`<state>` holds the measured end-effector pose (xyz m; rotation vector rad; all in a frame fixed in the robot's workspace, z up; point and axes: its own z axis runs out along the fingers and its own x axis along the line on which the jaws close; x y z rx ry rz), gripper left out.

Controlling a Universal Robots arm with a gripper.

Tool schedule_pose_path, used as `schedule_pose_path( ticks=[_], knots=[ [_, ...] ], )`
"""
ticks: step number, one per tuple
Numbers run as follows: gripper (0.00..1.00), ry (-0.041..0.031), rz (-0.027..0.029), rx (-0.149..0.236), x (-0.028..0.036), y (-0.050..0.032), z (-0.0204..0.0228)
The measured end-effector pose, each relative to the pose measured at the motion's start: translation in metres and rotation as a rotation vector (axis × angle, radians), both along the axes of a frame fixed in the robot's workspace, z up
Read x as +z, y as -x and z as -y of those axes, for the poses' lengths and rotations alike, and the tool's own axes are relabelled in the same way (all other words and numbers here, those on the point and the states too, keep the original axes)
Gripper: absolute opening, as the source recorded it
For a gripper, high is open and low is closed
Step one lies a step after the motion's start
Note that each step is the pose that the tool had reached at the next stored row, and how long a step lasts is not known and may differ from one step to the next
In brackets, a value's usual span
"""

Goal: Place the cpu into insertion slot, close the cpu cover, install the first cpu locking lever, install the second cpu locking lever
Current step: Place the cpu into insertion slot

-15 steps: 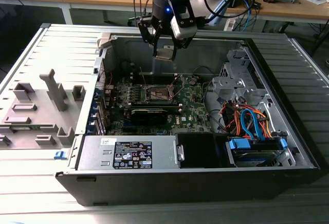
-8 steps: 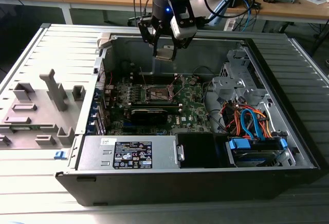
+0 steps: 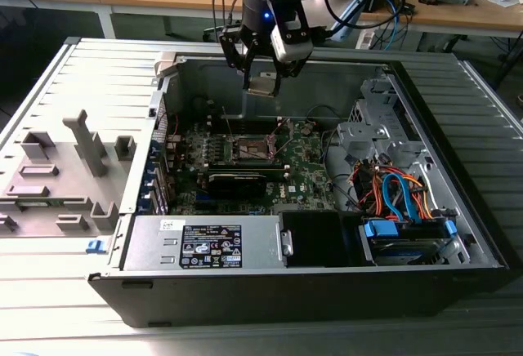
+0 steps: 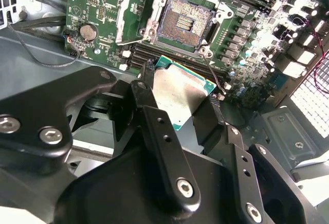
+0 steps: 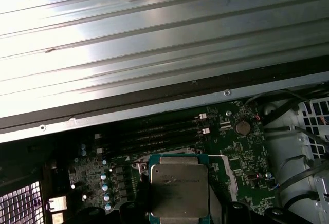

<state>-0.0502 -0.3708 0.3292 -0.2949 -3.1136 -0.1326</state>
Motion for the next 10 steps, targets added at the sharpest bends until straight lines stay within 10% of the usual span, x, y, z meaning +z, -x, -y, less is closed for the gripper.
schedule_pose_path(
  ticks=[10],
  knots=[
    [0.54,0.0001,-0.0001,-0.020,-0.0004,0.0000,0.0000]
  ],
)
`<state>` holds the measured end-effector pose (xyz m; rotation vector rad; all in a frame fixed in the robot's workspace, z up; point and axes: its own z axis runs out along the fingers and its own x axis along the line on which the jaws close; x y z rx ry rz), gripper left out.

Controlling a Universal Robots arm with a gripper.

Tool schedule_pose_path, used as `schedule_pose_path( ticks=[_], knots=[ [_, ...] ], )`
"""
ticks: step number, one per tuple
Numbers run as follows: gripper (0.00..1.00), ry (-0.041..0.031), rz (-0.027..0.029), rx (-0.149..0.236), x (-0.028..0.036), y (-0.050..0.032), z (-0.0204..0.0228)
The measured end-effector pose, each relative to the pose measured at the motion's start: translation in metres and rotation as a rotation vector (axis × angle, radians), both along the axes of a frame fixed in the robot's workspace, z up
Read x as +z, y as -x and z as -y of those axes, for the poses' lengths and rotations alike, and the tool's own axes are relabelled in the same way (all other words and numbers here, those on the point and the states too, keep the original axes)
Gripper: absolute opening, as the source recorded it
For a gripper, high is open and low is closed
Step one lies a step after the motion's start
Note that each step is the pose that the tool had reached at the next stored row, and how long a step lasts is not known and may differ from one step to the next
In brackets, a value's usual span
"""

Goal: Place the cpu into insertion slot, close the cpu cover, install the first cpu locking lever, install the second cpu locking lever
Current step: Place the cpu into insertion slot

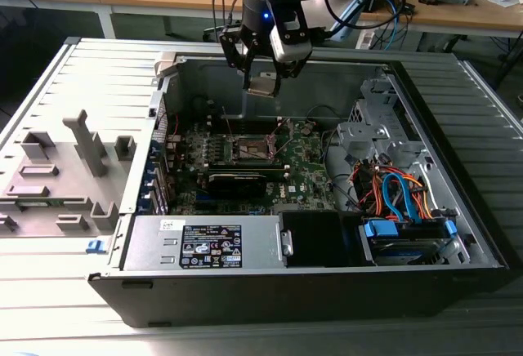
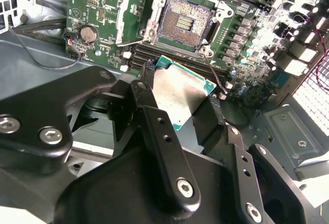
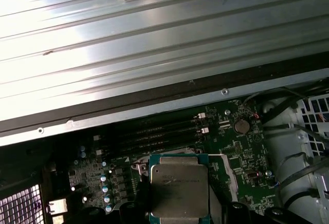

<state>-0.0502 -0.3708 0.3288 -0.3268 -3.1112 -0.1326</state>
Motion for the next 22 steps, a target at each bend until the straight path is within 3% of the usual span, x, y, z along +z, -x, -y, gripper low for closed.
schedule_pose_path(
  ticks=[22],
  knots=[
    [0.54,-0.0001,0.0001,-0.013,-0.0004,0.0000,0.0000]
  ],
)
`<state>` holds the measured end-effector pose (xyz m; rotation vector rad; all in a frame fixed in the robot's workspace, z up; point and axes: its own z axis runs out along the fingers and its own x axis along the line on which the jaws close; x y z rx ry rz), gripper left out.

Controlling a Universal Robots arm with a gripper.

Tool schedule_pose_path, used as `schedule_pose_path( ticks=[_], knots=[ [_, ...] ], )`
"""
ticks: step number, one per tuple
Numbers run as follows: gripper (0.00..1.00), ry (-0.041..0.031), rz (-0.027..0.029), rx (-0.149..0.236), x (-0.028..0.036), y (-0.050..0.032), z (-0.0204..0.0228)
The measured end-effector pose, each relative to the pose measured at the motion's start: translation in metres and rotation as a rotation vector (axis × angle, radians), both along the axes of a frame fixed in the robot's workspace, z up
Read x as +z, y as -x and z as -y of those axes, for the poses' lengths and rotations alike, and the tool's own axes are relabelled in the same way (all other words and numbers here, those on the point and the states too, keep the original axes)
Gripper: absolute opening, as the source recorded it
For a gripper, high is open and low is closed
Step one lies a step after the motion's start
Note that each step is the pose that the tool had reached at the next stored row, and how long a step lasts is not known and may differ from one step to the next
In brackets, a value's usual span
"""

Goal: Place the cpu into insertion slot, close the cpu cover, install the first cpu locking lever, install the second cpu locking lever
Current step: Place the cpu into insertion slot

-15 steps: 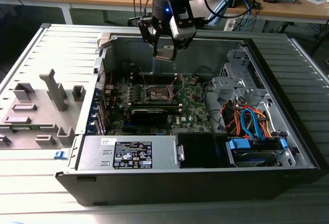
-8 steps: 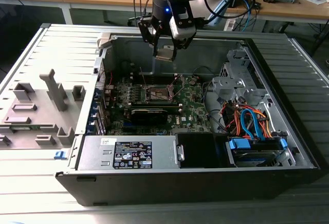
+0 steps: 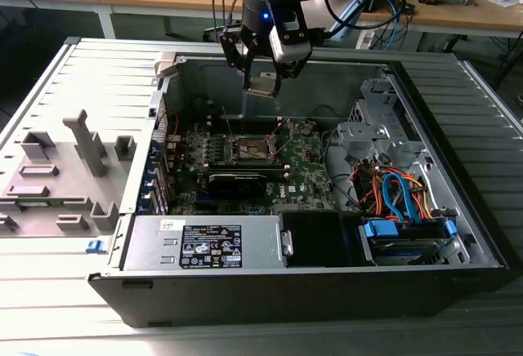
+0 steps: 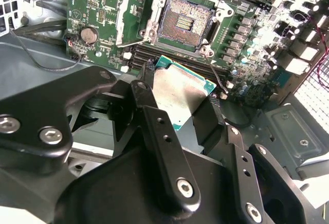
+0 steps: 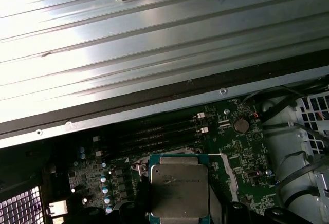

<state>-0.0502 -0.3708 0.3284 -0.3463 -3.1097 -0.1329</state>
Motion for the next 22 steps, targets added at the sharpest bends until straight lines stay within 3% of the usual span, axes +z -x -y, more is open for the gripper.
schedule_pose_path(
  ticks=[22],
  knots=[
    [0.54,0.0000,0.0000,-0.014,-0.0004,0.0000,0.0000]
  ],
)
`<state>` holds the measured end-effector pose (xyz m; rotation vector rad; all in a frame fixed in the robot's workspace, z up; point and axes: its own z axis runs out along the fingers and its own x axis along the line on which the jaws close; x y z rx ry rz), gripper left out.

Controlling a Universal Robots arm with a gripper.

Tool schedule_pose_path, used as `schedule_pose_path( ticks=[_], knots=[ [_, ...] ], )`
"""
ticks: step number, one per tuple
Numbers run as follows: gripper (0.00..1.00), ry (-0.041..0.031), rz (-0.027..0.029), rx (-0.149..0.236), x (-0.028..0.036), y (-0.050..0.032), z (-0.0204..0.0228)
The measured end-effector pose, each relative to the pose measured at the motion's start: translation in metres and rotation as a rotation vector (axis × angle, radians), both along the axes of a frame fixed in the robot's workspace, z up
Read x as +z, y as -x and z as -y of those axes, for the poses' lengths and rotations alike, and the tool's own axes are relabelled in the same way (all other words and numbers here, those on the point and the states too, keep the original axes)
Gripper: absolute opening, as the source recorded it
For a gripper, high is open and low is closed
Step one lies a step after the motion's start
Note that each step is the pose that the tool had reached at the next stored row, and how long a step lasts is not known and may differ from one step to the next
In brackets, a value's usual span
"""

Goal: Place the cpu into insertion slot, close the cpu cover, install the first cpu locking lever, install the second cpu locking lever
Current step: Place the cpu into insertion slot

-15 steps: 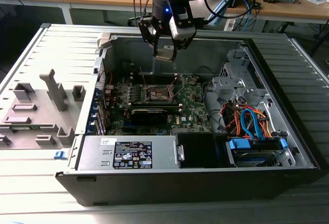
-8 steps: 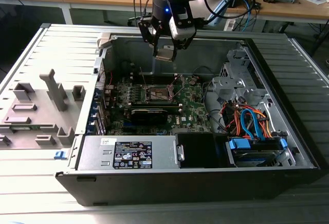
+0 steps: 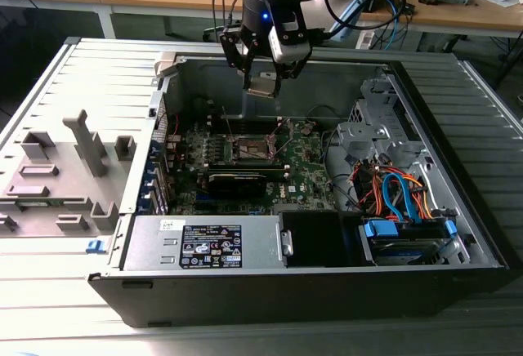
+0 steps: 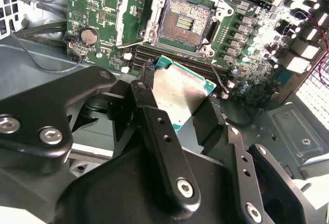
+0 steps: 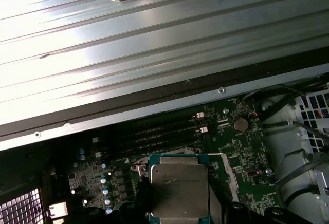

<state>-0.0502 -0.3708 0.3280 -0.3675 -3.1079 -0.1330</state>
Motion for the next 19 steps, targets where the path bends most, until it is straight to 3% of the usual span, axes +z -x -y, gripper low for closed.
schedule_pose_path(
  ticks=[19],
  knots=[
    [0.54,-0.0001,0.0000,-0.015,-0.0004,0.0000,0.0000]
  ],
)
